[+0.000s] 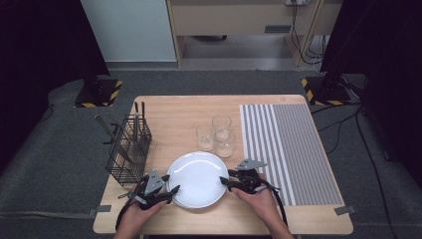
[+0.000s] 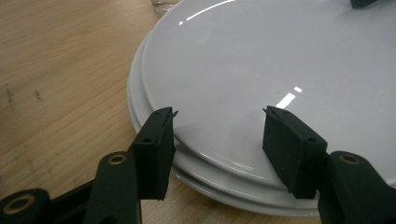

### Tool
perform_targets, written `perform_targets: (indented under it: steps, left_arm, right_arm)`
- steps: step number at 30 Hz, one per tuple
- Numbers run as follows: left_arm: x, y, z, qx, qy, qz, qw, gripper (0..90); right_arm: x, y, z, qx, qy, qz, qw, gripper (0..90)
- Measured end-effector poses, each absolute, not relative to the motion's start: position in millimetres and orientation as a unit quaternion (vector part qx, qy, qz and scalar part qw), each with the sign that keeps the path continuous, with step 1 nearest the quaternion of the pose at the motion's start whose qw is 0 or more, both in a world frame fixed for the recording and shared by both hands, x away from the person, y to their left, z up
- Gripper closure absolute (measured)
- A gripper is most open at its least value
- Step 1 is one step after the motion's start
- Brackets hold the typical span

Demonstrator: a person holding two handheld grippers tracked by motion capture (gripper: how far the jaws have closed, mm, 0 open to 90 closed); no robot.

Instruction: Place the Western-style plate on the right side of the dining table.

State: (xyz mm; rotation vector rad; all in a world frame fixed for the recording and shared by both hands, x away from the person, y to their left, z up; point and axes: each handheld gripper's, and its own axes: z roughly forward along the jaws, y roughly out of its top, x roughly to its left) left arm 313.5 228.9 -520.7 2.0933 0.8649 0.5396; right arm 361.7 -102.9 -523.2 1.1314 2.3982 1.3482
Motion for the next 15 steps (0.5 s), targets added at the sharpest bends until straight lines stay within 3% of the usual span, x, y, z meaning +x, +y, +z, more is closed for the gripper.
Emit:
perform_targets:
  steps: [3, 4, 6, 15]
  left_arm:
    - [313.0, 227.8, -521.0, 0.825, 0.341, 0.216, 0.395, 42.4]
    - [312.7, 227.2, -521.2, 0.825, 0.342, 0.218, 0.394, 42.2]
    - [312.9, 227.2, -521.3, 0.825, 0.341, 0.218, 0.394, 42.2]
    - [312.7, 226.6, -521.6, 0.826, 0.339, 0.221, 0.393, 41.9]
  right_arm:
    - [360.9, -104.0, -521.8, 0.374, 0.807, 0.450, 0.082, 52.9]
    - [361.9, -106.0, -523.5, 0.389, 0.801, 0.452, 0.054, 50.5]
    - [362.6, -106.9, -524.5, 0.395, 0.798, 0.454, 0.044, 50.1]
    - [358.2, -100.4, -522.8, 0.386, 0.806, 0.445, 0.055, 48.4]
